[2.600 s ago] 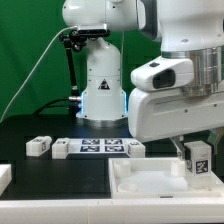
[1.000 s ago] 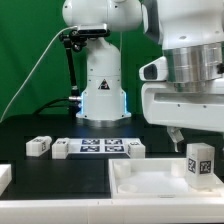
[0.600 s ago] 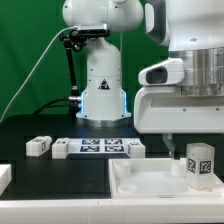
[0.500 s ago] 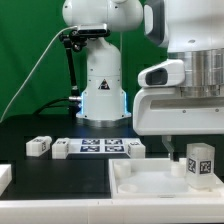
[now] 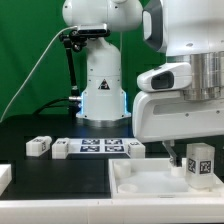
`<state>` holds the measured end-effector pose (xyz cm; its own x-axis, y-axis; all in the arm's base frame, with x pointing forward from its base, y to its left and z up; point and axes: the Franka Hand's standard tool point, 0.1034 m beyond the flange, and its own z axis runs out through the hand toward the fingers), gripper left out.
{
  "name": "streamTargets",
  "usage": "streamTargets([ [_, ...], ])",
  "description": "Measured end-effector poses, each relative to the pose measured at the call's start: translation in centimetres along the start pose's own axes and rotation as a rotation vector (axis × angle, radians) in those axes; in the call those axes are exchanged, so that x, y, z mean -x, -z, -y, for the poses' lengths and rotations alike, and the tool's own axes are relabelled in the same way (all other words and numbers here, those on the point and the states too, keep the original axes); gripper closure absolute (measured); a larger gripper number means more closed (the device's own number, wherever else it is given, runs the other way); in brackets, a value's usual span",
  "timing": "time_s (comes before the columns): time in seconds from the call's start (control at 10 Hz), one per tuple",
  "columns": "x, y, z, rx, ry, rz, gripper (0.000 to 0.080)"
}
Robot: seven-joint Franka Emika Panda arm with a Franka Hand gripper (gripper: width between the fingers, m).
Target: Assemble one leg
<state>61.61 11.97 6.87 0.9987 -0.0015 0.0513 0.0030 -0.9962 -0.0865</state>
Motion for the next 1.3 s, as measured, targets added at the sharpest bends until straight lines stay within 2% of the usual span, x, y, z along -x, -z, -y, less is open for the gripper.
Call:
streamTargets([
  [0.1,0.0,-0.01,-0.01,0.0,0.0,0.0,0.0244],
  [0.2,0.0,-0.01,-0.01,0.0,0.0,0.0,0.0445],
  [0.3,0.0,-0.01,-0.03,0.0,0.0,0.0,0.0509],
  [0.5,0.0,-0.03,-0.03,-0.003,-0.037,0.0,0.0509],
  [0.9,-0.15,-0.15,-0.32,-0.027,-0.645,-0.037,0.0509],
  [1.0,-0.32,-0.16,-0.38,-0.038,-0.796,-0.061,0.0509],
  [1.2,-0.45,-0.22,-0.46,-0.088,-1.154,-0.1,0.0508],
  [1.3,-0.4,-0.23,-0.35,-0.092,-1.264,-0.094,0.0506],
])
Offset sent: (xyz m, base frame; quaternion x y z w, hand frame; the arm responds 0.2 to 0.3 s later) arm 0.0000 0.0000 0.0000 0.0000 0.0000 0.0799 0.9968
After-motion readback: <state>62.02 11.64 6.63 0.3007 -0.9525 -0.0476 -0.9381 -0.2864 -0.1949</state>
